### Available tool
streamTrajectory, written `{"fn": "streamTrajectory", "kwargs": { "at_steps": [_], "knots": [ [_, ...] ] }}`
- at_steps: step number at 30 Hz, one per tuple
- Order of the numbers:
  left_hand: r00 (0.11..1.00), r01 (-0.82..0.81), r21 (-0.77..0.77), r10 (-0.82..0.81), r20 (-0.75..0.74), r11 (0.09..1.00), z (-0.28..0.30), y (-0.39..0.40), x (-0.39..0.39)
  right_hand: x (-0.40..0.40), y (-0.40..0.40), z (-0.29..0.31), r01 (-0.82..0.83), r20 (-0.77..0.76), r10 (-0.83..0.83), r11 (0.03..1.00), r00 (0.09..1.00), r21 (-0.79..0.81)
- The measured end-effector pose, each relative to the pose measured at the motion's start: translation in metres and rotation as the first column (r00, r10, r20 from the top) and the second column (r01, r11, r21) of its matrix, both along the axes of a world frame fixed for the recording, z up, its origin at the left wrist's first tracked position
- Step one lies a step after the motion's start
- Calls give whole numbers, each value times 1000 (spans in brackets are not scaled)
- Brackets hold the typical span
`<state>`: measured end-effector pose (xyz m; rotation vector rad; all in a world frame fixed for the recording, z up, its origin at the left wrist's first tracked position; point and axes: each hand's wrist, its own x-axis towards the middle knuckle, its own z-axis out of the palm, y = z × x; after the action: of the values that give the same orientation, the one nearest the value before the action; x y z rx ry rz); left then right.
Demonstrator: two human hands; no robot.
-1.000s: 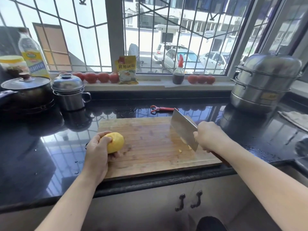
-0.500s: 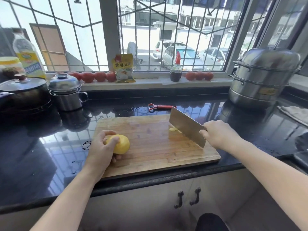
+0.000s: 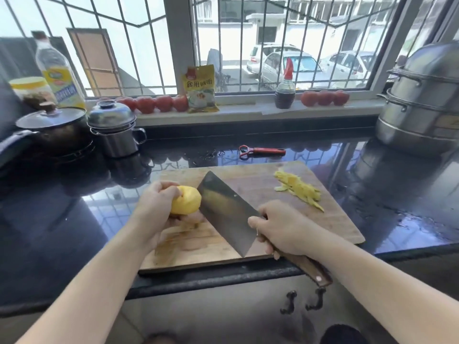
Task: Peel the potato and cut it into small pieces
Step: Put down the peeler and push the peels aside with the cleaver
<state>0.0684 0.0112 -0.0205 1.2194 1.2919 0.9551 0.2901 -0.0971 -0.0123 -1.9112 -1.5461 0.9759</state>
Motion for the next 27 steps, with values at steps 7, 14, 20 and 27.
{"fn": "streamTrajectory", "kwargs": {
  "at_steps": [7,14,20,27],
  "knots": [
    [988,130,-77,-136,-75,988,7,-13,5,66,11,23,172,304,-176,984,936,40],
    [936,310,-134,-327,-132,941,-3,-16,58,125,13,34,325,322,-349,937,880,128],
    [452,480,292,53,-891,827,0,-11,49,99,13,35,288,43,-298,944,954,161],
    [589,752,589,98,-802,295,4,-71,139,87,26,33,443,-64,-438,892,896,89]
  ]
}}
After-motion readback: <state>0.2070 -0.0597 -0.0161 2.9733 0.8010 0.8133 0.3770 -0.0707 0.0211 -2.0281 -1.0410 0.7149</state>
